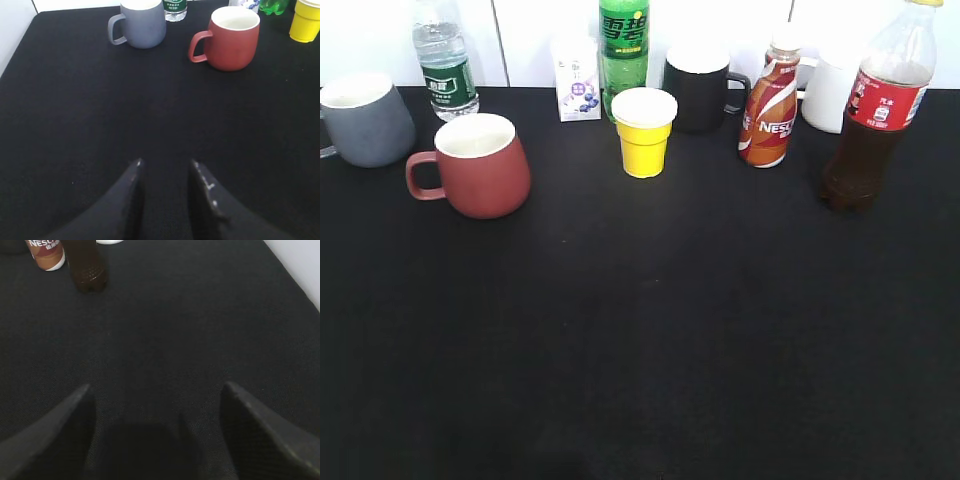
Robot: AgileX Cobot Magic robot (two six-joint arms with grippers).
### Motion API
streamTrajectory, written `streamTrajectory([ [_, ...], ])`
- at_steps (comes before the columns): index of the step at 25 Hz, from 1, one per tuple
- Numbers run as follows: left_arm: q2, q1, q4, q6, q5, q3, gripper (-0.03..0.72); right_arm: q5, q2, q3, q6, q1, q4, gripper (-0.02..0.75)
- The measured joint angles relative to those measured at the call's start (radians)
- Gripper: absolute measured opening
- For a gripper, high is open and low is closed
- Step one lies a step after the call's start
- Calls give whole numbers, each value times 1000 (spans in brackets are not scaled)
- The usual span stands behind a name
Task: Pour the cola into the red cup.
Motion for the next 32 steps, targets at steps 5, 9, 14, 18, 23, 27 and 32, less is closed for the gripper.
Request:
streamTrajectory([
  [5,0,0,0,0,0,0,228,0,0,0,0,0,0,585],
  [9,0,0,0,0,0,0,228,0,0,0,0,0,0,585],
  [14,0,0,-1,0,-22,-10,228,0,0,0,0,0,0,585],
  [18,113,0,-54,25,-424,-46,251,0,0,0,1,0,0,585],
  [23,535,0,-269,247,-819,-46,315,0,0,0,0,0,0,585],
  [27,779,0,-283,254,-1065,-11,391,0,0,0,0,0,0,585],
  [32,1048,-217,-333,254,-1466,148,395,0,0,0,1,0,1,585],
])
